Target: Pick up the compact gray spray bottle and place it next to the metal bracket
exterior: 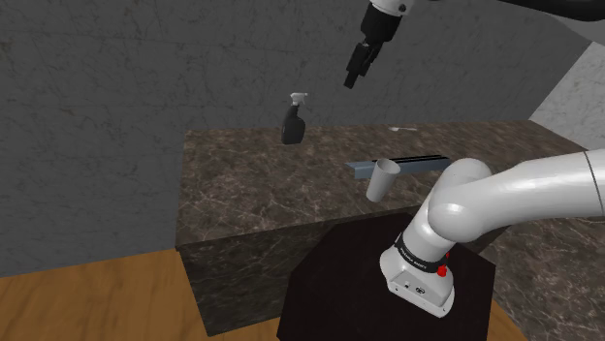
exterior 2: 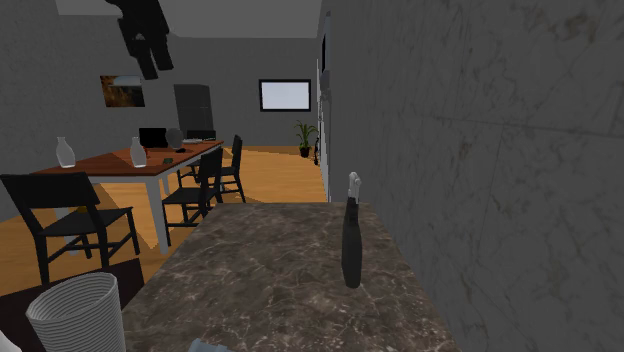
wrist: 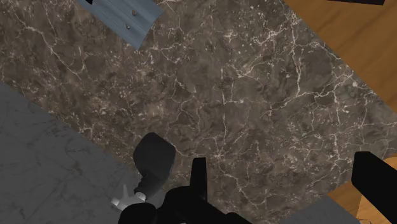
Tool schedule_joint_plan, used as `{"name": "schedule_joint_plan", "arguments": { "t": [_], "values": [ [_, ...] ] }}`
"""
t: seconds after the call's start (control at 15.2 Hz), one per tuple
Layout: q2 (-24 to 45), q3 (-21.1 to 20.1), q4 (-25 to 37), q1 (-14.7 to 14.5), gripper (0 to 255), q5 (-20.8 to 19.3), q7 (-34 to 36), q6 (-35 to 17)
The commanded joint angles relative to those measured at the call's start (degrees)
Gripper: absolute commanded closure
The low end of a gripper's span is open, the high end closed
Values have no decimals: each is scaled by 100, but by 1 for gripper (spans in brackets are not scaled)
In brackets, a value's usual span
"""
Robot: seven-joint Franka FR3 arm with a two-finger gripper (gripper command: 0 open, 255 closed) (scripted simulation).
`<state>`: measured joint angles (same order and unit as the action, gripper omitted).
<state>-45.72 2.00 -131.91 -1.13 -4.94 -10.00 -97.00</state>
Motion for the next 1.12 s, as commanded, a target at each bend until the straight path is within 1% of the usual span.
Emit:
{"name": "schedule_joint_plan", "arguments": {
  "t": [0.0, 0.33, 0.66, 0.86, 1.06],
  "values": [
    [0, 0, 0, 0, 0, 0, 0, 0],
    [131, 869, -528, -111, 0, -123, -1145, -931],
    [627, 1805, -728, -335, 0, -101, -2362, -1833],
    [1081, 2409, -687, -575, 0, 48, -3159, -2329],
    [1634, 3063, -526, -933, 0, 352, -4033, -2758]
  ]
}}
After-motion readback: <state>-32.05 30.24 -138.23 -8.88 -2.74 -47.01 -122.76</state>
